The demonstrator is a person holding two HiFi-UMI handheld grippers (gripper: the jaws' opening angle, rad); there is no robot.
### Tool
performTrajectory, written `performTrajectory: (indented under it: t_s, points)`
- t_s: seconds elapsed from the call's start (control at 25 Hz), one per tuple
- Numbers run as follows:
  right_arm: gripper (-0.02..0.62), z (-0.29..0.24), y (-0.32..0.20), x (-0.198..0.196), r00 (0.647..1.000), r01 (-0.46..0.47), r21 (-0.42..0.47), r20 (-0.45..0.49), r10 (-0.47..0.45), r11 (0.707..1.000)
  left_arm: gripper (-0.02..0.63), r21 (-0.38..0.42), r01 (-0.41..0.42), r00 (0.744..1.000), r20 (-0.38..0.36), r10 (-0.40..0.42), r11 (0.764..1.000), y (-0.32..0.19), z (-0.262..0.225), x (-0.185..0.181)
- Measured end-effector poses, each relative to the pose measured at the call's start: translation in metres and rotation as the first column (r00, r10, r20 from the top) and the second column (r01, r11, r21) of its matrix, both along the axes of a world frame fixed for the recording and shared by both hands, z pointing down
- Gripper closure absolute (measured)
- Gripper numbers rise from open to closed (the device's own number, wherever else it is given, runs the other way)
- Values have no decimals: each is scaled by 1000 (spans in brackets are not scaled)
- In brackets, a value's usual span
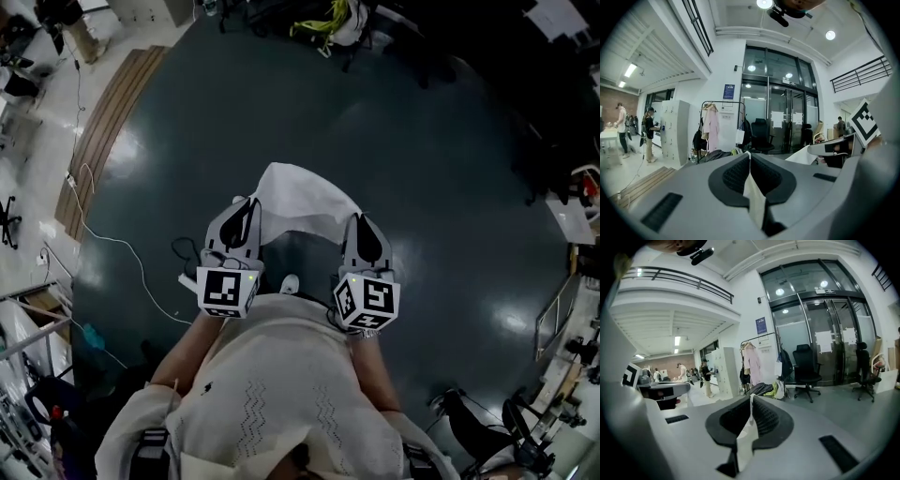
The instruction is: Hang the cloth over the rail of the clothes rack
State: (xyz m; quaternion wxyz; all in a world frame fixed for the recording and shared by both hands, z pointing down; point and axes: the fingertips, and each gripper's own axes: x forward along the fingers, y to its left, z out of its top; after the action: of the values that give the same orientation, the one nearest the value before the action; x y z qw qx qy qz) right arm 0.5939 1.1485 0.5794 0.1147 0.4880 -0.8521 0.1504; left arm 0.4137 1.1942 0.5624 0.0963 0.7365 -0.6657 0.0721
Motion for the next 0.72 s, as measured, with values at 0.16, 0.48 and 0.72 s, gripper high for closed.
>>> performTrajectory:
  t_s: [0.16,0.48,0.72]
  points:
    - [566,12,-52,-32,1000,-8,-43,-8,8,999,588,-22,-11,1000,-5,11,1000,-49,6,-32]
    - [566,7,-118,-135,998,42,-45,-42,-44,998,588,-32,-25,1000,6,25,999,-130,1,-128]
    - [566,8,-182,-201,997,14,-68,-70,-19,998,588,-48,-53,999,0,53,997,-192,6,-196]
